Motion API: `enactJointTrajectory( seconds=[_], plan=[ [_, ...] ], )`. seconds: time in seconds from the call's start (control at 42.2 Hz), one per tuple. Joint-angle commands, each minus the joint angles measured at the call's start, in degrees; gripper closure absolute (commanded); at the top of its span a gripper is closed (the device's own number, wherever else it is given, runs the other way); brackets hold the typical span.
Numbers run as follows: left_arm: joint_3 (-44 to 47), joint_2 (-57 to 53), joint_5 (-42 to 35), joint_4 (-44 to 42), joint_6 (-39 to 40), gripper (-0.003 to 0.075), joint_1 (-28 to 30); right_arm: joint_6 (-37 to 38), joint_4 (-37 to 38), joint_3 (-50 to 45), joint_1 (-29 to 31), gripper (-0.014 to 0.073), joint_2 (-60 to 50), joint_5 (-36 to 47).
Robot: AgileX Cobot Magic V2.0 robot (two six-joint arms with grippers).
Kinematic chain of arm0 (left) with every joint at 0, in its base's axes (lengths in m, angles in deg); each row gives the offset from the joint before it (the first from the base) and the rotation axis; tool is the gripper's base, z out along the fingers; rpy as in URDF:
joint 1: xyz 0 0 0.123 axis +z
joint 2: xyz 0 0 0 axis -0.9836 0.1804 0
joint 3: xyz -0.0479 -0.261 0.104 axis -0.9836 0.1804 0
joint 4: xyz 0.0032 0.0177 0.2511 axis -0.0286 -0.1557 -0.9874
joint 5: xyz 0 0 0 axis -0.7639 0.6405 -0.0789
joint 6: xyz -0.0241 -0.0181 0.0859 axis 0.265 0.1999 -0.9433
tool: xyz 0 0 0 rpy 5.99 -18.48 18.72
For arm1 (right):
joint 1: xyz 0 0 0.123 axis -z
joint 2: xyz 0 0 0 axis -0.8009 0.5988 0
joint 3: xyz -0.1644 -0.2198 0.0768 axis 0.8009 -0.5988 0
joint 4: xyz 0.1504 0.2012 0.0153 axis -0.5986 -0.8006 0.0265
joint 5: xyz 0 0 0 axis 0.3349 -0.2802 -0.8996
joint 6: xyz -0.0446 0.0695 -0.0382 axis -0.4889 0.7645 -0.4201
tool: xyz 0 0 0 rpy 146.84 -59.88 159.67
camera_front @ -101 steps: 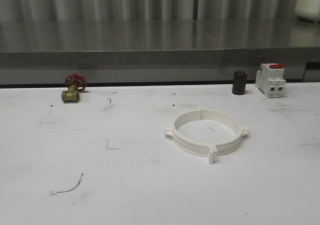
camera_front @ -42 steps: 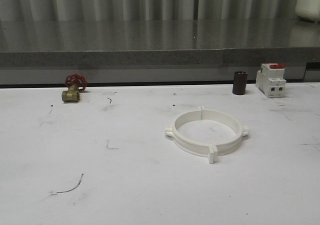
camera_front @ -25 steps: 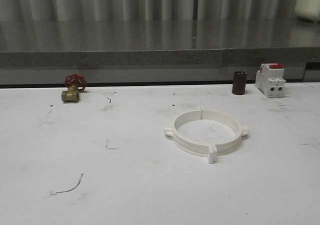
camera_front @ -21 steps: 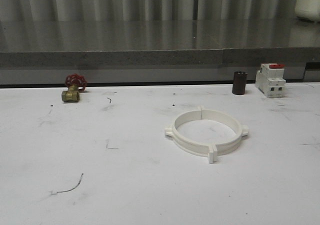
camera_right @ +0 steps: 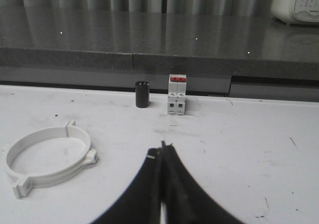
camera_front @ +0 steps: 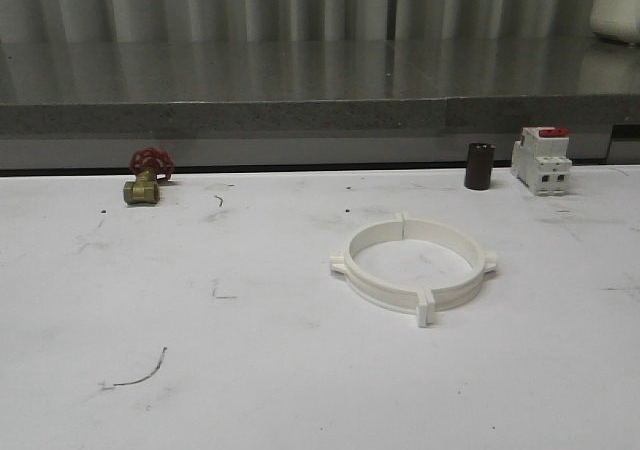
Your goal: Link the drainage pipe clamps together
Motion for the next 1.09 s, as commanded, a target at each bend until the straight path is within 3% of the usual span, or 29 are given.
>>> enactJointTrajectory(
  seconds=[0.0,1.066],
  plan=[
    [1.24,-0.53,-4.56,0.0,0.4,0.0741,-0.05,1.15,-0.41,0.24,0.34,0.0662,-0.91,5.78],
    [1.24,-0.53,-4.56,0.0,0.4,0.0741,-0.05,2.37,1.38,0.24,2.17,0.0662,-0.89,5.66]
  ],
)
